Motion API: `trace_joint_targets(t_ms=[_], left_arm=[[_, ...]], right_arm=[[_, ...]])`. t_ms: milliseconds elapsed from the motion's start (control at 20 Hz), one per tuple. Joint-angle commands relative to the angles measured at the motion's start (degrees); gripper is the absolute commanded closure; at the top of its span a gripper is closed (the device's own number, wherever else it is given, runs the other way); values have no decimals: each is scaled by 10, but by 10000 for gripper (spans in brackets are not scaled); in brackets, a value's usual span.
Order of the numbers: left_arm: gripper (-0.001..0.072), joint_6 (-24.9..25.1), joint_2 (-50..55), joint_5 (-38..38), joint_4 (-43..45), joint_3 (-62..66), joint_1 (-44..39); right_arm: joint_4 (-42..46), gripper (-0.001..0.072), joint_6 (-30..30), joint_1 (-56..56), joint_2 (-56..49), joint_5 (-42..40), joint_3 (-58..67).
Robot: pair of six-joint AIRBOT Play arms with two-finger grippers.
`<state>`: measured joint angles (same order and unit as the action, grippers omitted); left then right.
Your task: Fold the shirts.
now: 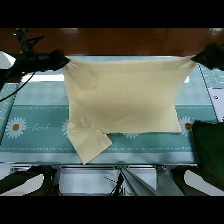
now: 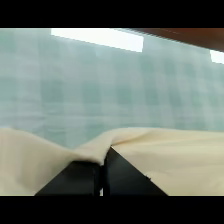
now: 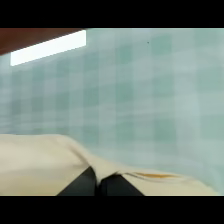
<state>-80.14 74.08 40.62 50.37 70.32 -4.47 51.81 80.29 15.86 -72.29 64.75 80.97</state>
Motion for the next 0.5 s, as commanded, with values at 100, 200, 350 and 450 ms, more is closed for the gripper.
trace_joint_targets(t_ms=[100,200,350,450], left_arm=[[679,0,106,-52,-12,55,-20],[489,0,115,-31,-11,55,-18],[3,1,113,57,-3,61,8],[4,17,113,210,24,81,66]], right_arm=[[-156,692,-9,0,-194,-53,81],[-182,567,0,0,-223,-54,83],[-185,85,-16,7,-231,-33,84],[-177,88,-22,39,-223,29,83]])
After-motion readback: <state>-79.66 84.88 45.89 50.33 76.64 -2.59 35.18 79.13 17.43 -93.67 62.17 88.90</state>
